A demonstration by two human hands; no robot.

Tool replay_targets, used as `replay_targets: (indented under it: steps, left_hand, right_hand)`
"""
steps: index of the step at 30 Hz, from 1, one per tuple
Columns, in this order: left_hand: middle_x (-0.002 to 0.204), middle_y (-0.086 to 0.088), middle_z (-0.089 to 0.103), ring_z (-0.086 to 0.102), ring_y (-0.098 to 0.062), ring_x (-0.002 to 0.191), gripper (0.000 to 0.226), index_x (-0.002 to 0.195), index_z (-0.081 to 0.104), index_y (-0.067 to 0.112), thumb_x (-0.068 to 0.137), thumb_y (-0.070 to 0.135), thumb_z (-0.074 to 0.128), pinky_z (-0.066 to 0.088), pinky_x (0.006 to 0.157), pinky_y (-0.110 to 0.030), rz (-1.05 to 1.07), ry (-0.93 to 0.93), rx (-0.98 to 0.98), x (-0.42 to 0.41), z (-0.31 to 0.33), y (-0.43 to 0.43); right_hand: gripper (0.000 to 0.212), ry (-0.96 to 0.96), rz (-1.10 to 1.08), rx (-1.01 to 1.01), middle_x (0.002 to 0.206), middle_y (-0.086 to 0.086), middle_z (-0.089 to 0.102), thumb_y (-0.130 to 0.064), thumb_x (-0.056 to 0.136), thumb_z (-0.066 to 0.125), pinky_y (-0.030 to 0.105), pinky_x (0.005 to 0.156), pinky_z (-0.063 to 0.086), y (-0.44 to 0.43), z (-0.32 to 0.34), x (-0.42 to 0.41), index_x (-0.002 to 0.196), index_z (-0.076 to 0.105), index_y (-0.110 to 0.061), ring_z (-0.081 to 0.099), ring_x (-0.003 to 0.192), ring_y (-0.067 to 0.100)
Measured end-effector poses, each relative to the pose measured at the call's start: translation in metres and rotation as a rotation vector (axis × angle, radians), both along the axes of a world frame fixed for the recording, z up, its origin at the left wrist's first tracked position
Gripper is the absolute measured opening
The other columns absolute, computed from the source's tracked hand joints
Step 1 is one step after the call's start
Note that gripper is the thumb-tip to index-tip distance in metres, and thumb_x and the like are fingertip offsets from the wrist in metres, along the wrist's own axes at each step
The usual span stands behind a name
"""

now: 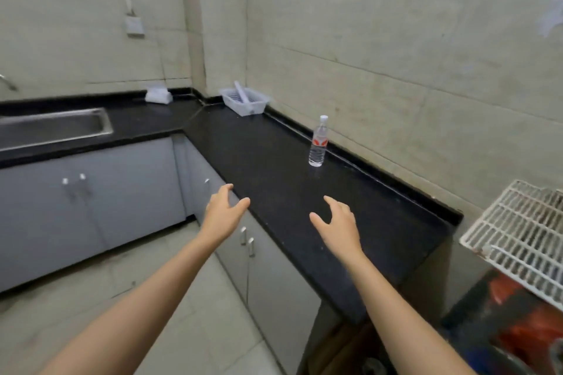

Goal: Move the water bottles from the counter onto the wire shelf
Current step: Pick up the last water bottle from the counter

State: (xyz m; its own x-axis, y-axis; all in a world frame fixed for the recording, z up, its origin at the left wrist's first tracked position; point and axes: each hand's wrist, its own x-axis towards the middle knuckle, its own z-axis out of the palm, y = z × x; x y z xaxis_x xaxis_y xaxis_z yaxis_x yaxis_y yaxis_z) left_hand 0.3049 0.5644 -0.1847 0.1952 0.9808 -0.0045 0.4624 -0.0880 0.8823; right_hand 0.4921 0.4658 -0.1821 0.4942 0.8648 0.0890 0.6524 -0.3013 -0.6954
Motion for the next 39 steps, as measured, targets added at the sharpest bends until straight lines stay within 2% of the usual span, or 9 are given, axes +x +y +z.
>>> replay_targets:
  steps: [6, 12, 19, 28, 39]
  left_hand:
    - [0.139, -0.020, 0.040, 0.036, -0.034, 0.130, 0.058, 0.138, 0.033, 0.011, 0.088, 0.033, 0.052, 0.032, 0.107, -0.042, 0.051, 0.214, -0.002, -0.090, -0.030, 0.070]
    - [0.140, -0.018, 0.040, 0.036, -0.033, 0.130, 0.059, 0.138, 0.033, 0.013, 0.087, 0.036, 0.051, 0.032, 0.106, -0.042, 0.025, 0.294, -0.064, -0.105, -0.066, 0.115]
    - [0.139, -0.018, 0.039, 0.037, -0.033, 0.129, 0.057, 0.137, 0.033, 0.014, 0.088, 0.037, 0.050, 0.033, 0.106, -0.042, -0.103, 0.330, -0.124, -0.055, -0.091, 0.157]
    - [0.141, -0.011, 0.039, 0.037, -0.030, 0.129, 0.055, 0.137, 0.032, 0.018, 0.089, 0.041, 0.045, 0.034, 0.103, -0.040, -0.212, 0.475, -0.017, 0.048, -0.091, 0.270]
    - [0.143, -0.011, 0.035, 0.033, -0.031, 0.130, 0.056, 0.139, 0.028, 0.017, 0.091, 0.041, 0.043, 0.032, 0.102, -0.043, -0.418, 0.611, -0.041, 0.161, -0.124, 0.362]
  right_hand:
    - [0.057, 0.045, 0.069, -0.094, 0.146, 0.011, 0.031, -0.033, 0.090, 0.051, 0.035, 0.103, 0.032, 0.090, -0.031, -0.080, 0.140, 0.031, -0.014, 0.028, 0.134, 0.027]
    - [0.057, -0.004, 0.057, -0.215, 0.145, 0.011, 0.032, -0.035, 0.090, 0.051, 0.036, 0.103, 0.032, 0.122, -0.057, -0.090, 0.140, 0.031, -0.016, 0.030, 0.132, 0.027]
    - [0.057, -0.048, -0.079, -0.293, 0.146, 0.011, 0.032, -0.036, 0.090, 0.051, 0.038, 0.104, 0.032, 0.158, -0.071, -0.027, 0.140, 0.031, -0.017, 0.030, 0.134, 0.027]
    - [0.056, 0.003, -0.208, -0.231, 0.141, 0.019, 0.039, -0.032, 0.088, 0.055, 0.039, 0.103, 0.033, 0.261, -0.080, 0.090, 0.137, 0.037, -0.011, 0.035, 0.129, 0.034]
    - [0.058, 0.047, -0.280, -0.296, 0.144, 0.014, 0.036, -0.036, 0.089, 0.053, 0.039, 0.103, 0.034, 0.344, -0.096, 0.161, 0.139, 0.034, -0.014, 0.032, 0.132, 0.030]
